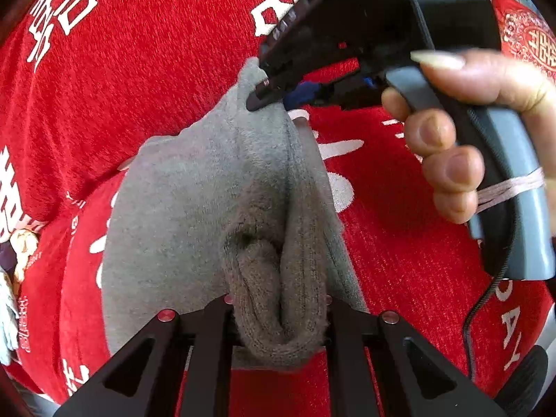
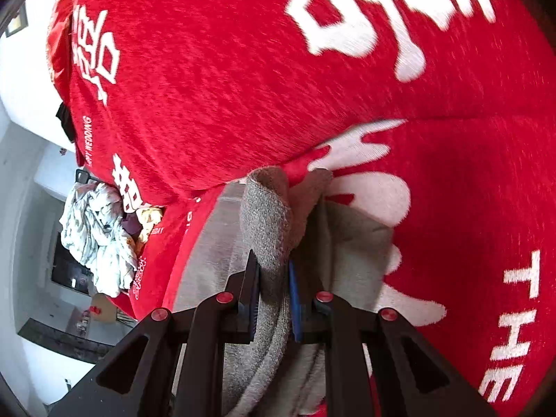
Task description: Fold small clothes
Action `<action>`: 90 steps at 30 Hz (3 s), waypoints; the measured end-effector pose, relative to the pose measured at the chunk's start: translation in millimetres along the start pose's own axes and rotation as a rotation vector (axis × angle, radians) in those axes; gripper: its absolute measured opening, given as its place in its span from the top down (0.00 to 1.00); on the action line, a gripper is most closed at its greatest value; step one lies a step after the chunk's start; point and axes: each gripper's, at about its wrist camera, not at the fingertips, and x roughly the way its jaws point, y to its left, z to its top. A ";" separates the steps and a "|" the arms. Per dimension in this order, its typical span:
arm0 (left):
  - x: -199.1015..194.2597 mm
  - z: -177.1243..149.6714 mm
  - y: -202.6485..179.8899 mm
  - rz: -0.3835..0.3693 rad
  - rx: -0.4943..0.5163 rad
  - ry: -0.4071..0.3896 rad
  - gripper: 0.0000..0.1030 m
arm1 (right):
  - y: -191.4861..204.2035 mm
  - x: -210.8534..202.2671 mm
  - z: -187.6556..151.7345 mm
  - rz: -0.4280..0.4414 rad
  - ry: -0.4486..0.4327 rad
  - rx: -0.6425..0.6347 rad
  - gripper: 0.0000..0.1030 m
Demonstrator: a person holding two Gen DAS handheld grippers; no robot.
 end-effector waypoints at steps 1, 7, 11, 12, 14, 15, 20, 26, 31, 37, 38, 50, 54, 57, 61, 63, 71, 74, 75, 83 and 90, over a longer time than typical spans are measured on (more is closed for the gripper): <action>-0.1 0.1 1.0 -0.009 -0.009 -0.002 0.89 | -4.0 1.0 -0.6 0.002 0.000 0.009 0.84; -3.2 -2.7 12.5 -0.077 -0.061 -0.022 0.85 | -16.5 1.3 -6.9 0.006 -0.001 0.026 0.83; -14.6 -7.9 21.3 -0.183 -0.090 -0.047 0.39 | -25.5 -5.2 -7.7 -0.032 -0.004 0.095 0.78; -23.3 -10.5 25.6 -0.194 -0.106 -0.081 0.36 | -28.6 -8.3 -8.1 -0.034 -0.005 0.114 0.78; -36.3 -14.0 28.8 -0.231 -0.095 -0.117 0.36 | -29.8 -14.4 -10.4 -0.040 -0.004 0.122 0.78; -41.7 -16.4 31.9 -0.264 -0.081 -0.123 0.36 | -26.6 -18.8 -12.6 -0.042 -0.004 0.118 0.78; -67.9 -28.5 73.8 -0.473 -0.152 -0.175 0.36 | 11.7 -47.3 -29.3 -0.086 -0.054 0.016 0.78; -59.2 -22.7 137.1 -0.428 -0.350 -0.177 0.36 | 77.8 -47.3 -52.7 0.045 -0.050 -0.102 0.34; -25.2 -28.6 150.9 -0.351 -0.395 -0.067 0.36 | 82.2 -5.1 -64.1 0.028 0.058 -0.081 0.34; -10.6 -40.2 136.4 -0.255 -0.304 -0.050 0.36 | 35.7 -4.5 -74.0 0.013 0.043 0.039 0.46; -5.5 -41.7 134.0 -0.233 -0.277 -0.040 0.36 | 28.0 -8.5 -76.5 0.028 0.031 0.057 0.48; -22.9 -58.0 137.2 -0.209 -0.264 -0.051 0.36 | 88.9 -54.7 -137.7 0.120 -0.053 -0.062 0.38; -17.1 -63.6 141.9 -0.192 -0.276 -0.033 0.36 | 74.1 -34.0 -147.5 0.016 -0.014 -0.034 0.38; -14.6 -67.3 145.3 -0.183 -0.269 -0.018 0.36 | 36.9 -28.5 -151.1 -0.029 -0.027 0.081 0.44; -19.2 -69.8 154.9 -0.219 -0.286 -0.014 0.36 | 36.5 -45.3 -154.8 -0.042 -0.060 0.093 0.37; -23.0 -68.2 160.1 -0.231 -0.292 -0.022 0.26 | 48.5 -57.1 -155.6 -0.119 -0.094 0.029 0.20; -36.2 -43.7 174.7 -0.191 -0.321 -0.122 0.01 | 62.1 -79.4 -136.8 -0.221 -0.170 -0.040 0.20; -19.3 -22.4 181.1 -0.209 -0.343 -0.078 0.01 | 72.8 -66.0 -123.5 -0.212 -0.151 -0.085 0.20; -11.6 -17.1 182.9 -0.205 -0.352 -0.055 0.01 | 76.5 -59.1 -118.7 -0.194 -0.140 -0.101 0.20; 55.4 -0.4 192.5 -0.188 -0.378 0.091 0.01 | 35.2 -7.0 -66.9 -0.041 -0.058 0.035 0.20; 60.4 10.4 215.1 -0.214 -0.391 0.097 0.01 | 8.4 -13.2 -41.4 -0.291 -0.102 0.043 0.20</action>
